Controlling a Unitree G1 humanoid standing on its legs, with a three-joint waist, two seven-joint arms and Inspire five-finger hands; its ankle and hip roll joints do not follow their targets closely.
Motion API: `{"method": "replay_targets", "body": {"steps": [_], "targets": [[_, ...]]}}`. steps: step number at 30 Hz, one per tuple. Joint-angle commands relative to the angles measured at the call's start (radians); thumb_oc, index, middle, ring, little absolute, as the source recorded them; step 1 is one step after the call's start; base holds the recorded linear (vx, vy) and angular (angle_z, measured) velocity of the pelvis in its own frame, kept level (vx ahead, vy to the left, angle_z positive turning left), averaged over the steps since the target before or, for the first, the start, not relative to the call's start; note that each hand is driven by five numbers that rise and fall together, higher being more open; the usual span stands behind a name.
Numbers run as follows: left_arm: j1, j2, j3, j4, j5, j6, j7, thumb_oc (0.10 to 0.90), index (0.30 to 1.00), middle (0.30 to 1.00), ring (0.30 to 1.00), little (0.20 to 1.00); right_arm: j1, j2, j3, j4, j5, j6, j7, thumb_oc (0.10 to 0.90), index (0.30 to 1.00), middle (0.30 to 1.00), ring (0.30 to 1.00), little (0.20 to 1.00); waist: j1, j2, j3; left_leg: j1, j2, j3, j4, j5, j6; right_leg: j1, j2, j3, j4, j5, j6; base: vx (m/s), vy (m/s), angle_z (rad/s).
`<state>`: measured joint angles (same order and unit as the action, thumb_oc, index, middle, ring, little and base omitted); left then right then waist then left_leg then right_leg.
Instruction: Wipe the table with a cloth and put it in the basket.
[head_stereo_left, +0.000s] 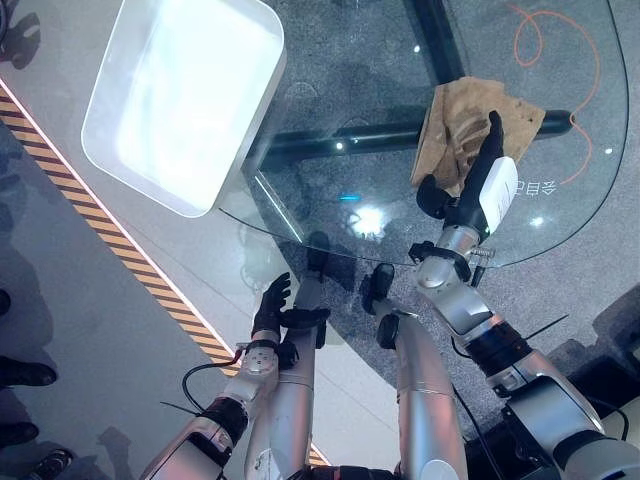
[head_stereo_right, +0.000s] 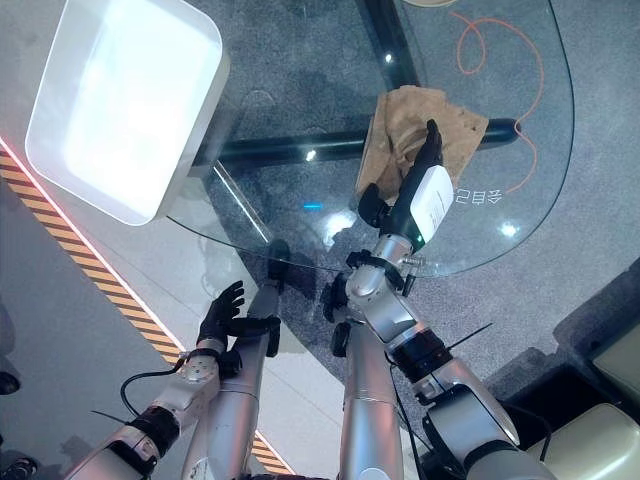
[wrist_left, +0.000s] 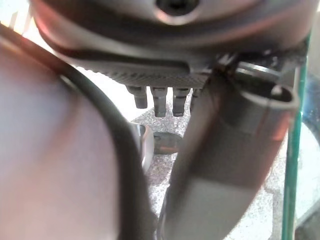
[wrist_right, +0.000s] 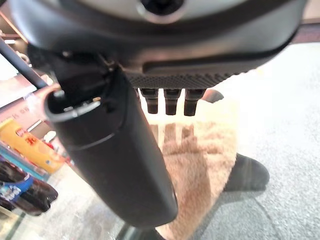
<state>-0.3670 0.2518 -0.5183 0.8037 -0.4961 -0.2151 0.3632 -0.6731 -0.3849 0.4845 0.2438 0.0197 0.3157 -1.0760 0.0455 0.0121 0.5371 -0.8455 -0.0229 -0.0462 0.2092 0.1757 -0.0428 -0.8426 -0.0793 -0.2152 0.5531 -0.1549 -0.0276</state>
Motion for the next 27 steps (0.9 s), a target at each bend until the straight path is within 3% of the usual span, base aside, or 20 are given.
{"method": "replay_targets", "body": {"steps": [1, 11, 18, 23, 27], "targets": [[0.111, -0.033, 0.000, -0.024, -0.004, -0.030, 0.015, 0.800, 0.900, 0.900, 0.900, 0.900, 0.019, -0.031, -0.079, -0.172, -0.120, -0.054, -0.107, 0.800, 0.900, 0.900, 0.900, 0.900, 0.000, -0.005, -0.017, 0.049, -0.031, 0.083, 0.107, -0.184, 0.059, 0.024, 0.029, 0.065, -0.178, 0.159, 0.097, 0.00, 0.000, -0.08], [0.112, -0.024, 0.013, -0.014, -0.004, -0.031, 0.008, 0.800, 0.900, 0.900, 0.900, 0.900, 0.036, -0.051, -0.094, -0.139, -0.136, 0.062, -0.175, 0.800, 0.900, 0.900, 0.900, 0.900, -0.004, -0.014, -0.017, 0.042, -0.029, 0.085, 0.113, -0.192, 0.063, 0.019, 0.035, 0.066, -0.176, 0.159, 0.097, 0.00, 0.000, 0.00], [0.078, -0.014, 0.001, -0.002, -0.026, -0.021, -0.001, 0.800, 0.900, 0.900, 0.900, 0.900, -0.029, -0.060, -0.082, 0.005, 0.004, 0.010, -0.195, 0.800, 0.900, 0.900, 0.900, 0.900, 0.009, -0.007, -0.017, 0.024, -0.031, 0.077, 0.124, -0.192, 0.061, 0.012, 0.027, 0.058, -0.182, 0.163, 0.095, 0.00, 0.000, 0.00], [0.050, -0.015, -0.015, 0.015, -0.029, -0.006, -0.008, 0.800, 0.900, 0.900, 0.900, 0.900, -0.151, -0.050, -0.086, 0.165, 0.137, -0.048, -0.134, 0.800, 0.900, 0.900, 0.900, 0.900, 0.034, 0.006, -0.017, 0.008, -0.037, 0.063, 0.131, -0.191, 0.060, -0.002, 0.017, 0.046, -0.181, 0.167, 0.091, 0.00, 0.000, 0.00], [0.041, -0.012, -0.029, 0.024, -0.036, 0.004, -0.013, 0.800, 0.900, 0.900, 0.900, 0.900, -0.246, -0.054, -0.074, 0.269, 0.193, -0.043, -0.123, 0.800, 0.900, 0.900, 0.900, 0.900, 0.055, 0.016, -0.017, -0.001, -0.042, 0.053, 0.137, -0.190, 0.059, -0.008, 0.011, 0.034, -0.174, 0.165, 0.088, 0.00, 0.000, 0.00]]}}
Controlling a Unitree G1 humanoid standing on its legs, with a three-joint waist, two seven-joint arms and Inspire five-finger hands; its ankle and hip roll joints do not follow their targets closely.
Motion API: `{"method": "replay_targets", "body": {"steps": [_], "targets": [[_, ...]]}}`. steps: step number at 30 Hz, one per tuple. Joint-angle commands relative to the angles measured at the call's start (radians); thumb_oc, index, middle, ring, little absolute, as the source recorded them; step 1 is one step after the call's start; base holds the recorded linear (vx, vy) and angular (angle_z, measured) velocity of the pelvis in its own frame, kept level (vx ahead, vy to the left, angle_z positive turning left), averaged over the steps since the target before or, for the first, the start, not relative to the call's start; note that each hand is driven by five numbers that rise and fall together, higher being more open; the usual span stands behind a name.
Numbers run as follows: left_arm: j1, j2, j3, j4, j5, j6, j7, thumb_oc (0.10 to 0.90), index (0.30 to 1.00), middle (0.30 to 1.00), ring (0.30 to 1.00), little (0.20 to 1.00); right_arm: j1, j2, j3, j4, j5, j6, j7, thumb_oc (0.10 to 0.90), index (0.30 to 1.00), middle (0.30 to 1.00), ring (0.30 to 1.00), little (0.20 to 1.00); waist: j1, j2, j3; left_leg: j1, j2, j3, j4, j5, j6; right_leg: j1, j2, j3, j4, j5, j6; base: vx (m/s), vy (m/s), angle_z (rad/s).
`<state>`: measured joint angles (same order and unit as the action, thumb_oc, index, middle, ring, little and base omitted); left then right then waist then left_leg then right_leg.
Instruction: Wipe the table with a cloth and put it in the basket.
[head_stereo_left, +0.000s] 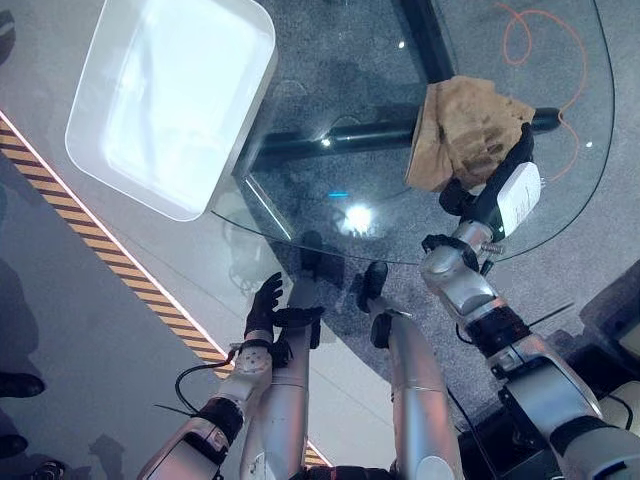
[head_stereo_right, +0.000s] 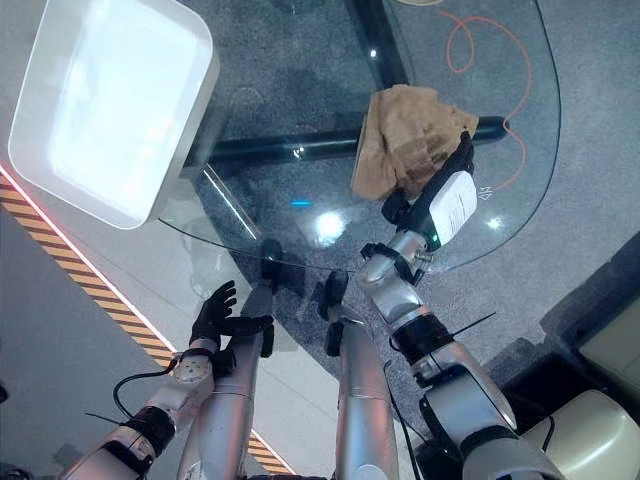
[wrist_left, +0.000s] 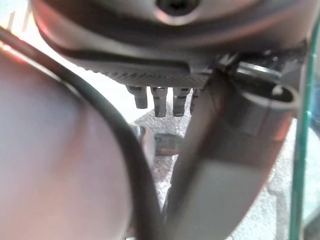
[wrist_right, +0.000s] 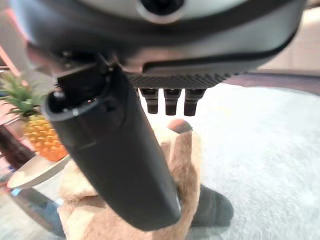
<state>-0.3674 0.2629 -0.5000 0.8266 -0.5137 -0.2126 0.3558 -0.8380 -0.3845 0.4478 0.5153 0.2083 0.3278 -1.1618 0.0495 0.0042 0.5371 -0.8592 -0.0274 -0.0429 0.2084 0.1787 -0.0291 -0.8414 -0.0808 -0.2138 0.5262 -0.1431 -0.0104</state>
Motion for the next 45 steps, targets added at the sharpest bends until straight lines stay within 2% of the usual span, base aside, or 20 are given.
{"method": "replay_targets", "body": {"steps": [1, 4, 8, 9, 12, 14, 15, 16, 17, 18, 21, 25, 26, 27, 33, 45], "targets": [[0.041, -0.023, -0.048, 0.001, -0.018, 0.002, -0.005, 0.800, 0.900, 0.900, 0.900, 0.900, -0.092, -0.056, -0.037, 0.012, 0.009, -0.060, -0.036, 0.800, 0.900, 0.900, 0.900, 0.900, 0.053, 0.025, -0.017, 0.012, -0.037, 0.048, 0.139, -0.193, 0.045, -0.010, 0.011, 0.031, -0.146, 0.153, 0.070, 0.00, 0.000, 0.00], [0.041, -0.020, -0.060, -0.004, -0.022, 0.002, -0.007, 0.800, 0.900, 0.900, 0.900, 0.900, -0.160, -0.070, -0.029, 0.093, 0.043, -0.070, -0.030, 0.800, 0.900, 0.900, 0.900, 0.900, 0.067, 0.035, -0.017, 0.004, -0.041, 0.042, 0.144, -0.193, 0.045, -0.017, 0.007, 0.024, -0.142, 0.151, 0.067, 0.00, 0.003, 0.01], [0.041, -0.020, -0.060, -0.004, -0.022, 0.002, -0.007, 0.800, 0.900, 0.900, 0.900, 0.900, -0.160, -0.070, -0.029, 0.093, 0.044, -0.070, -0.030, 0.800, 0.900, 0.900, 0.900, 0.900, 0.067, 0.035, -0.017, 0.004, -0.041, 0.042, 0.144, -0.193, 0.045, -0.017, 0.007, 0.024, -0.142, 0.151, 0.067, 0.00, 0.009, 0.01], [0.044, -0.013, -0.082, -0.020, -0.031, 0.004, -0.009, 0.800, 0.900, 0.900, 0.900, 0.900, -0.254, -0.088, -0.004, 0.228, 0.122, -0.103, -0.003, 0.800, 0.900, 0.900, 0.900, 0.900, 0.089, 0.054, -0.017, -0.011, -0.050, 0.029, 0.151, -0.193, 0.046, -0.032, 0.000, 0.013, -0.135, 0.147, 0.064, 0.01, 0.039, -0.02], [0.042, -0.011, -0.092, -0.025, -0.034, 0.006, -0.012, 0.800, 0.900, 0.900, 0.900, 0.900, -0.288, -0.093, 0.017, 0.259, 0.144, -0.114, 0.051, 0.800, 0.900, 0.900, 0.900, 0.900, 0.096, 0.058, -0.017, -0.018, -0.053, 0.023, 0.156, -0.192, 0.045, -0.038, -0.004, 0.008, -0.131, 0.147, 0.064, 0.01, 0.020, 0.02], [0.043, -0.010, -0.099, -0.033, -0.036, 0.006, -0.013, 0.800, 0.900, 0.900, 0.900, 0.900, -0.312, -0.094, 0.044, 0.265, 0.161, -0.102, 0.095, 0.800, 0.900, 0.900, 0.900, 0.900, 0.102, 0.061, -0.017, -0.021, -0.055, 0.019, 0.155, -0.187, 0.044, -0.041, -0.005, 0.005, -0.132, 0.148, 0.063, 0.04, 0.002, 0.05], [0.063, -0.010, -0.105, -0.033, -0.037, 0.005, -0.016, 0.800, 0.900, 0.900, 0.900, 0.900, -0.299, -0.090, 0.053, 0.269, 0.181, -0.105, 0.112, 0.800, 0.900, 0.900, 0.900, 0.900, 0.107, 0.063, -0.017, 0.013, -0.053, 0.016, 0.162, -0.221, 0.040, -0.012, -0.004, 0.014, -0.117, 0.115, 0.071, 0.00, 0.000, 0.00], [0.044, -0.006, -0.099, -0.035, -0.038, 0.003, -0.019, 0.800, 0.900, 0.900, 0.900, 0.900, -0.322, -0.094, 0.055, 0.271, 0.199, -0.105, 0.126, 0.800, 0.900, 0.900, 0.900, 0.900, 0.106, 0.062, -0.017, -0.023, -0.054, 0.018, 0.156, -0.187, 0.042, -0.042, -0.007, 0.003, -0.130, 0.145, 0.062, 0.00, -0.003, 0.04], [0.044, -0.004, -0.102, -0.040, -0.040, 0.001, -0.020, 0.800, 0.900, 0.900, 0.900, 0.900, -0.328, -0.090, 0.061, 0.275, 0.203, -0.099, 0.132, 0.800, 0.900, 0.900, 0.900, 0.900, 0.108, 0.062, -0.017, -0.023, -0.053, 0.017, 0.154, -0.185, 0.041, -0.042, -0.008, 0.000, -0.130, 0.145, 0.062, 0.00, -0.002, 0.07], [0.064, -0.007, -0.112, -0.043, -0.040, 0.001, -0.020, 0.800, 0.900, 0.900, 0.900, 0.900, -0.313, -0.085, 0.073, 0.284, 0.203, -0.096, 0.144, 0.800, 0.900, 0.900, 0.900, 0.900, 0.114, 0.065, -0.017, 0.012, -0.053, 0.014, 0.160, -0.218, 0.038, -0.013, -0.007, 0.009, -0.115, 0.113, 0.070, 0.06, -0.008, 0.00], [0.065, -0.008, -0.119, -0.054, -0.039, -0.001, -0.016, 0.800, 0.900, 0.900, 0.900, 0.900, -0.328, -0.082, 0.093, 0.295, 0.223, -0.093, 0.196, 0.800, 0.900, 0.900, 0.900, 0.900, 0.120, 0.067, -0.017, 0.011, -0.053, 0.012, 0.158, -0.215, 0.037, -0.013, -0.011, 0.002, -0.113, 0.110, 0.070, 0.02, -0.001, -0.05], [0.067, -0.002, -0.120, -0.065, -0.034, 0.006, -0.020, 0.800, 0.900, 0.900, 0.900, 0.900, -0.345, -0.077, 0.116, 0.303, 0.240, -0.062, 0.329, 0.800, 0.900, 0.900, 0.900, 0.900, 0.128, 0.070, -0.017, 0.007, -0.056, 0.007, 0.155, -0.210, 0.036, -0.017, -0.014, -0.005, -0.112, 0.111, 0.068, 0.00, -0.007, 0.04], [0.067, 0.002, -0.119, -0.065, -0.034, 0.007, -0.023, 0.800, 0.900, 0.900, 0.900, 0.900, -0.349, -0.075, 0.128, 0.303, 0.233, -0.050, 0.372, 0.418, 0.573, 0.573, 0.573, 0.518, 0.131, 0.069, -0.017, 0.009, -0.055, 0.006, 0.153, -0.208, 0.035, -0.016, -0.014, -0.008, -0.112, 0.111, 0.068, -0.01, -0.006, -0.06], [0.067, 0.004, -0.117, -0.065, -0.032, 0.008, -0.026, 0.800, 0.900, 0.900, 0.900, 0.900, -0.353, -0.073, 0.139, 0.303, 0.229, -0.050, 0.399, 0.100, 0.300, 0.300, 0.300, 0.200, 0.134, 0.070, -0.017, 0.009, -0.055, 0.006, 0.152, -0.207, 0.034, -0.015, -0.015, -0.011, -0.111, 0.110, 0.067, 0.00, 0.000, 0.00], [0.075, 0.016, -0.114, -0.075, -0.032, 0.005, -0.035, 0.800, 0.900, 0.900, 0.900, 0.900, -0.352, -0.076, 0.154, 0.296, 0.211, -0.040, 0.444, 0.100, 0.300, 0.300, 0.300, 0.200, 0.139, 0.067, -0.017, 0.014, -0.054, 0.004, 0.147, -0.203, 0.032, -0.010, -0.017, -0.018, -0.109, 0.109, 0.069, 0.00, -0.002, -0.04], [0.081, 0.024, -0.117, -0.083, -0.036, 0.007, -0.034, 0.800, 0.900, 0.900, 0.900, 0.900, -0.371, -0.074, 0.147, 0.289, 0.198, -0.045, 0.432, 0.100, 0.300, 0.300, 0.300, 0.200, 0.143, 0.060, -0.017, 0.024, -0.054, 0.003, 0.144, -0.205, 0.033, 0.005, -0.017, -0.023, -0.115, 0.115, 0.077, 0.00, 0.005, 0.06]]}}
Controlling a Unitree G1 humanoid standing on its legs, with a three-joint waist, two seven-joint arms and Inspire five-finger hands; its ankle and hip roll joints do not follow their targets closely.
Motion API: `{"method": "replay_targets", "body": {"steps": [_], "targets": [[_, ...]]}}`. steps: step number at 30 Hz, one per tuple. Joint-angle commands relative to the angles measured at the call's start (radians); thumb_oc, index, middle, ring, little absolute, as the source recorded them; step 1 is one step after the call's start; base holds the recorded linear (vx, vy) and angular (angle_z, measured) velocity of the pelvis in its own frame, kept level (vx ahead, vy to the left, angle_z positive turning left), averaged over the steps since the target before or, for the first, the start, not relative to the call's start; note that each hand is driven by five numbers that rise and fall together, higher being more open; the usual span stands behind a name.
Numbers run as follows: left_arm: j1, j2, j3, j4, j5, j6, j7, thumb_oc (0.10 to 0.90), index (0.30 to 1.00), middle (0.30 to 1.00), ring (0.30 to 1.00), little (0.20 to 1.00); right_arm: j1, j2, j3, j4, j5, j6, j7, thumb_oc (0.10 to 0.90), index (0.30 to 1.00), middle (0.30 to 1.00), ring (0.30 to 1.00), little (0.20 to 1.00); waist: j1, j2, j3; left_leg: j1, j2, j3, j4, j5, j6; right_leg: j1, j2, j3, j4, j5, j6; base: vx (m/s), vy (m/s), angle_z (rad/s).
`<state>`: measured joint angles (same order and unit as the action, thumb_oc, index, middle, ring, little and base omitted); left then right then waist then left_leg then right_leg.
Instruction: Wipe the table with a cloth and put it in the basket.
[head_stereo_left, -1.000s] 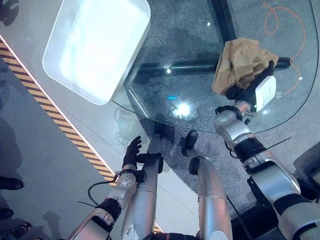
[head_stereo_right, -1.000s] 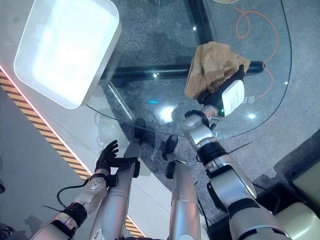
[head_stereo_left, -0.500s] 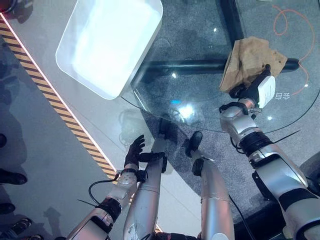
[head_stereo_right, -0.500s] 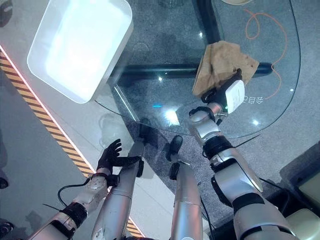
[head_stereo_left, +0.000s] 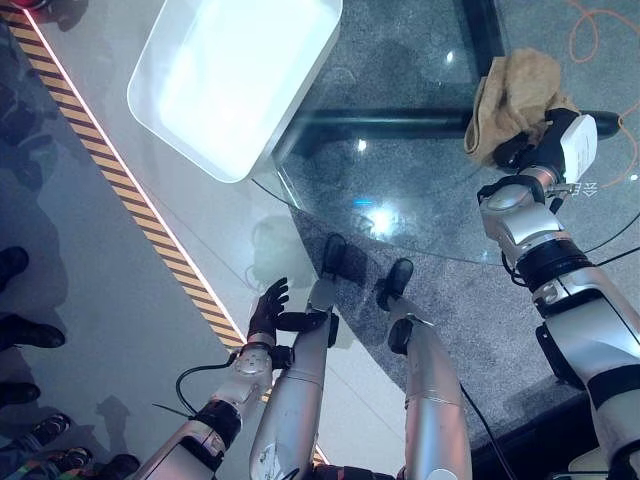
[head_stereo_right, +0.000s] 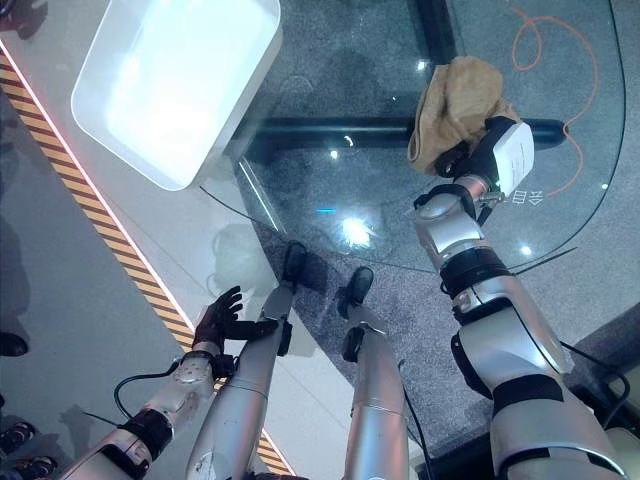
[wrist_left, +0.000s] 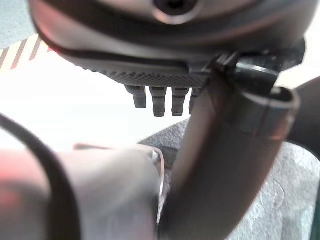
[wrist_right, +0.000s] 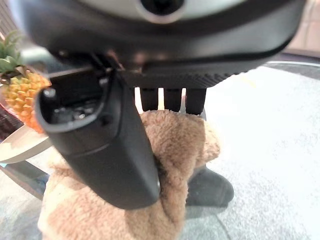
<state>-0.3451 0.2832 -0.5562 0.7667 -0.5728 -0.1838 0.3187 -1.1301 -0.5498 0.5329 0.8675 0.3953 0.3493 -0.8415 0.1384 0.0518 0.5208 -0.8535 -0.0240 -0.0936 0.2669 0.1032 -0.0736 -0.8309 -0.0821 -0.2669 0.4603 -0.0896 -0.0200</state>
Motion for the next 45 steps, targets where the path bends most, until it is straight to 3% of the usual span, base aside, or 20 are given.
{"method": "replay_targets", "body": {"steps": [1, 13, 19, 24, 38, 45], "targets": [[0.059, 0.004, -0.061, -0.024, 0.022, -0.021, 0.005, 0.800, 0.900, 0.900, 0.900, 0.900, -0.078, 0.092, 0.062, -0.067, 0.011, -0.069, 0.109, 0.100, 0.300, 0.300, 0.300, 0.200, 0.054, 0.012, -0.001, 0.018, -0.057, 0.054, 0.087, -0.130, 0.077, -0.004, -0.016, 0.030, -0.050, 0.062, 0.087, 0.01, 0.019, 0.04], [0.055, 0.001, -0.058, -0.039, 0.025, -0.014, 0.015, 0.800, 0.900, 0.900, 0.900, 0.900, -0.074, 0.127, 0.072, -0.149, -0.030, -0.064, 0.131, 0.100, 0.300, 0.300, 0.300, 0.200, 0.057, 0.007, -0.001, 0.015, -0.061, 0.048, 0.084, -0.129, 0.079, -0.005, -0.017, 0.028, -0.055, 0.068, 0.093, 0.00, 0.000, 0.00], [0.057, -0.005, -0.058, -0.042, 0.036, -0.017, 0.013, 0.800, 0.900, 0.900, 0.900, 0.900, -0.064, 0.174, 0.104, -0.223, -0.109, -0.104, 0.258, 0.100, 0.300, 0.300, 0.300, 0.200, 0.062, 0.008, -0.001, 0.016, -0.065, 0.045, 0.082, -0.125, 0.078, 0.000, -0.021, 0.025, -0.063, 0.069, 0.094, 0.00, 0.000, 0.00], [0.049, -0.007, -0.054, -0.048, 0.042, -0.003, 0.008, 0.800, 0.900, 0.900, 0.900, 0.900, -0.054, 0.214, 0.142, -0.286, -0.169, -0.084, 0.357, 0.100, 0.300, 0.300, 0.300, 0.200, 0.066, 0.008, -0.001, 0.014, -0.069, 0.044, 0.083, -0.120, 0.077, -0.001, -0.025, 0.022, -0.062, 0.070, 0.096, 0.00, 0.000, 0.00], [0.042, -0.009, -0.054, -0.057, 0.057, 0.001, 0.005, 0.800, 0.900, 0.900, 0.900, 0.900, 0.015, 0.266, 0.234, -0.315, -0.253, -0.057, 0.524, 0.100, 0.300, 0.300, 0.300, 0.200, 0.073, 0.010, -0.001, 0.003, -0.071, 0.043, 0.079, -0.111, 0.073, -0.010, -0.031, 0.015, -0.063, 0.074, 0.102, 0.00, 0.001, 0.03], [0.033, -0.011, -0.055, -0.054, 0.060, 0.000, -0.003, 0.800, 0.900, 0.900, 0.900, 0.900, 0.042, 0.283, 0.263, -0.307, -0.252, -0.033, 0.557, 0.100, 0.300, 0.300, 0.300, 0.200, 0.074, 0.010, -0.001, -0.001, -0.072, 0.043, 0.079, -0.106, 0.071, -0.011, -0.032, 0.013, -0.066, 0.075, 0.102, 0.00, 0.000, 0.00]]}}
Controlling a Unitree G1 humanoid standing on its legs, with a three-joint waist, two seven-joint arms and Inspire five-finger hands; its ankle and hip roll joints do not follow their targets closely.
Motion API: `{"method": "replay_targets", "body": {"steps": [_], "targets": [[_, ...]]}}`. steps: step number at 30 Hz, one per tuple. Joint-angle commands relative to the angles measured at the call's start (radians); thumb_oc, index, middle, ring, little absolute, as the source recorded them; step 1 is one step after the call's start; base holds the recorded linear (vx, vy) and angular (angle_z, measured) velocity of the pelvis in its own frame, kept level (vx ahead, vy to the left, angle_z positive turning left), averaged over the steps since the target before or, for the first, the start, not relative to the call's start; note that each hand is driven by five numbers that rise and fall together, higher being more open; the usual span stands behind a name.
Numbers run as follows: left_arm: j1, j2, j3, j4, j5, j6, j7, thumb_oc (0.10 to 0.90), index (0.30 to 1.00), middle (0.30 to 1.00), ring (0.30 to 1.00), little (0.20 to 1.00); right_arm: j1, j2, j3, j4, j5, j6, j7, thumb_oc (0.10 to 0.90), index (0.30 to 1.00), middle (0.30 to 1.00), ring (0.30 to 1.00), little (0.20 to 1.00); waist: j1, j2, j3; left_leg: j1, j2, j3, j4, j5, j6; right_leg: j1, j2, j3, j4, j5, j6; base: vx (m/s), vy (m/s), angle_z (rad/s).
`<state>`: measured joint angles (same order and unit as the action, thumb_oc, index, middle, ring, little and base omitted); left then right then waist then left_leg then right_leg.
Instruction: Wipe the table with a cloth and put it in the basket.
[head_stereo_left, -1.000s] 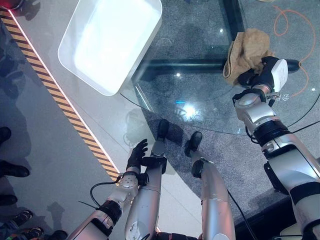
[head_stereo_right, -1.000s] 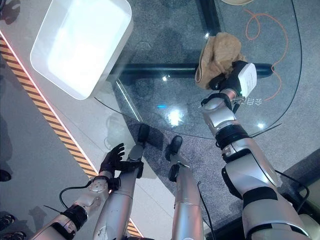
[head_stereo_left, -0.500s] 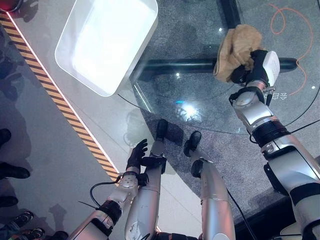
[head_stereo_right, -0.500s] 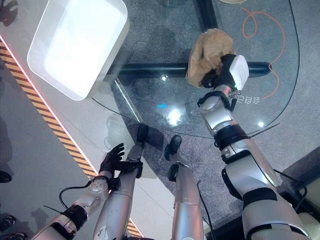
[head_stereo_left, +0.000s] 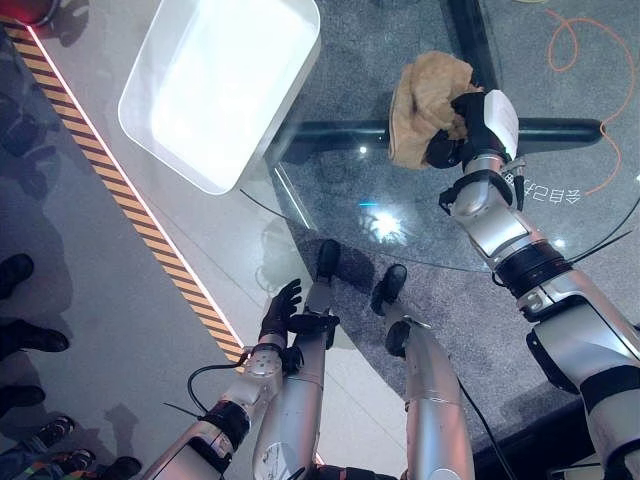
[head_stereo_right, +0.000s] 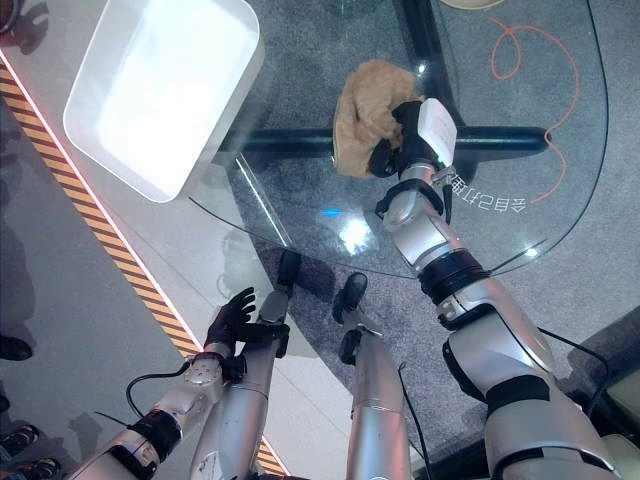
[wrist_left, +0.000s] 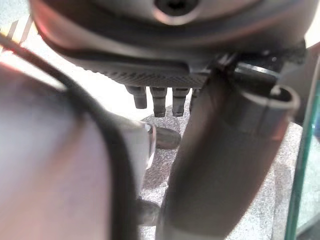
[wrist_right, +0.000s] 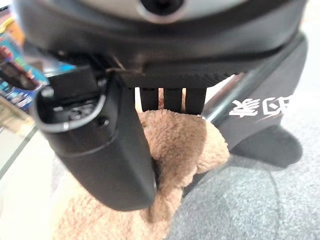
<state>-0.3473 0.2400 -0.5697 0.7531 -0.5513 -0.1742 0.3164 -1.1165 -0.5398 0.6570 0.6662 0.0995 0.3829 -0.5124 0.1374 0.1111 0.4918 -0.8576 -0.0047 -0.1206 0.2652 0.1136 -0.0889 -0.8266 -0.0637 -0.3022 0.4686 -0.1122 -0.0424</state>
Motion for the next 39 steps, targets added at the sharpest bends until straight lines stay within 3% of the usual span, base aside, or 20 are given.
{"method": "replay_targets", "body": {"steps": [1, 8, 24, 30, 39], "targets": [[0.035, 0.032, -0.042, -0.043, 0.041, -0.008, 0.001, 0.800, 0.900, 0.900, 0.900, 0.900, 0.030, 0.274, 0.141, -0.101, 0.043, -0.070, 0.232, 0.100, 0.300, 0.300, 0.300, 0.200, 0.076, -0.049, 0.028, 0.003, -0.091, 0.069, 0.080, -0.116, 0.086, -0.016, -0.051, 0.047, -0.073, 0.098, 0.124, 0.00, 0.000, 0.00], [0.041, 0.040, -0.040, -0.043, 0.048, -0.007, -0.004, 0.800, 0.900, 0.900, 0.900, 0.900, 0.045, 0.274, 0.168, -0.115, 0.033, -0.100, 0.337, 0.100, 0.300, 0.300, 0.300, 0.200, 0.077, -0.053, 0.028, -0.001, -0.088, 0.065, 0.081, -0.113, 0.083, -0.018, -0.051, 0.045, -0.075, 0.100, 0.125, 0.00, -0.008, 0.02], [0.048, 0.068, -0.028, -0.049, 0.065, -0.002, -0.029, 0.800, 0.900, 0.900, 0.900, 0.900, 0.059, 0.261, 0.273, -0.164, -0.063, -0.016, 0.703, 0.100, 0.300, 0.300, 0.300, 0.200, 0.083, -0.067, 0.028, -0.001, -0.087, 0.057, 0.083, -0.105, 0.079, -0.011, -0.049, 0.039, -0.083, 0.103, 0.121, 0.00, -0.014, 0.02], [0.050, 0.077, -0.029, -0.051, 0.061, 0.001, -0.031, 0.800, 0.900, 0.900, 0.900, 0.900, 0.058, 0.239, 0.255, -0.150, -0.017, -0.002, 0.601, 0.100, 0.300, 0.300, 0.300, 0.200, 0.080, -0.070, 0.028, 0.003, -0.083, 0.059, 0.083, -0.104, 0.080, -0.008, -0.045, 0.042, -0.082, 0.104, 0.119, 0.00, -0.009, 0.03], [0.061, 0.087, -0.012, -0.051, 0.060, 0.005, -0.030, 0.800, 0.900, 0.900, 0.900, 0.900, 0.064, 0.151, 0.155, -0.137, 0.051, -0.045, 0.410, 0.100, 0.300, 0.300, 0.300, 0.200, 0.060, -0.078, 0.028, 0.007, -0.077, 0.065, 0.088, -0.113, 0.082, -0.010, -0.039, 0.054, -0.081, 0.110, 0.120, 0.00, 0.000, 0.00]]}}
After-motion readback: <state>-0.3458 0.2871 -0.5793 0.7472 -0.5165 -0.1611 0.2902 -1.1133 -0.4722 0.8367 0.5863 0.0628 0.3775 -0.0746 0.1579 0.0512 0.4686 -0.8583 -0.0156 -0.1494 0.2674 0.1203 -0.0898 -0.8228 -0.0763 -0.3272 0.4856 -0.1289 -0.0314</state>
